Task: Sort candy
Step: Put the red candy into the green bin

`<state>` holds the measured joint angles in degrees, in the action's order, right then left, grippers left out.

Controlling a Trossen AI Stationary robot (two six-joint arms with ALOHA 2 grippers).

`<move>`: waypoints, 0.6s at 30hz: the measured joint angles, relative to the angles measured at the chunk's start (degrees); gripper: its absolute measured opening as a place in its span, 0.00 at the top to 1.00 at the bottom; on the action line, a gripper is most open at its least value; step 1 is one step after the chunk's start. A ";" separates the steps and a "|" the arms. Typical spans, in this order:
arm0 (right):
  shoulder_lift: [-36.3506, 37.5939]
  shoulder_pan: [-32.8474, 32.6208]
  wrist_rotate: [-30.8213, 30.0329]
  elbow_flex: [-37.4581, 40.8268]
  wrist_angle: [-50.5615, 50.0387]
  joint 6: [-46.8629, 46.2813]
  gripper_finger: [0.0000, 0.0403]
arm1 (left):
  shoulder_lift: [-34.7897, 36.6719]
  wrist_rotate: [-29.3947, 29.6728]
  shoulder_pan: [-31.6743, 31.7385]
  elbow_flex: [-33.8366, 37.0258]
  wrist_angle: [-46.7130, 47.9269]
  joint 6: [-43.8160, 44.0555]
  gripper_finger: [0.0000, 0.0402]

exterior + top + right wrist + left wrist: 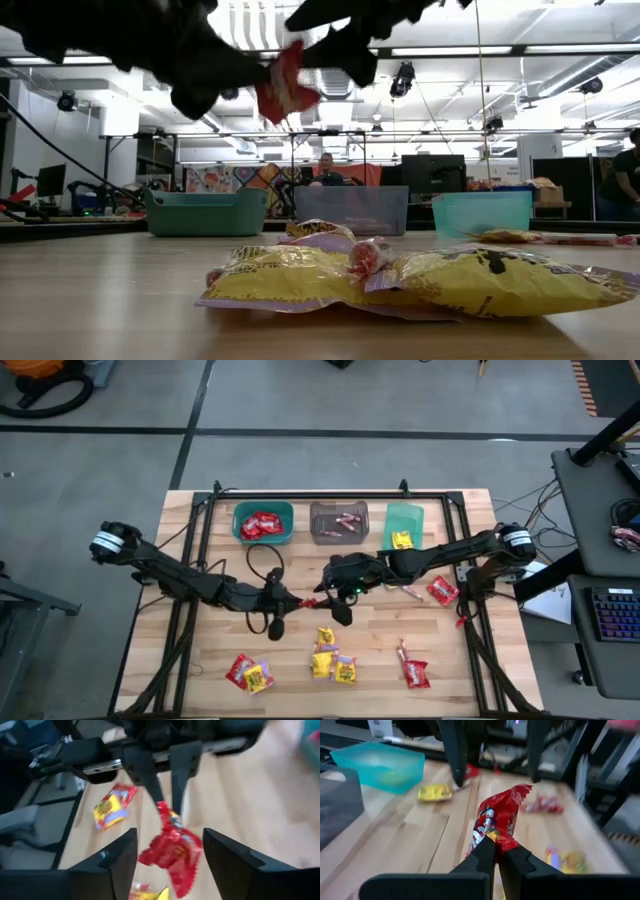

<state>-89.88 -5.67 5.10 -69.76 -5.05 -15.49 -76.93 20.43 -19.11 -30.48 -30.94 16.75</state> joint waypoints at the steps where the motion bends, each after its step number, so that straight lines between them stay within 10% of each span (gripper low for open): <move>1: 0.79 -0.14 -1.90 -0.02 -1.12 1.08 0.45 | 1.41 0.01 0.00 0.00 0.14 1.11 1.00; 18: -2.43 -1.08 -8.31 0.85 13.03 13.04 0.45 | 15.79 2.73 0.00 -0.17 7.86 6.94 1.00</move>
<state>-92.31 -6.74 -3.21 -68.91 7.98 -2.46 -61.14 23.16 -19.11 -30.65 -23.08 23.68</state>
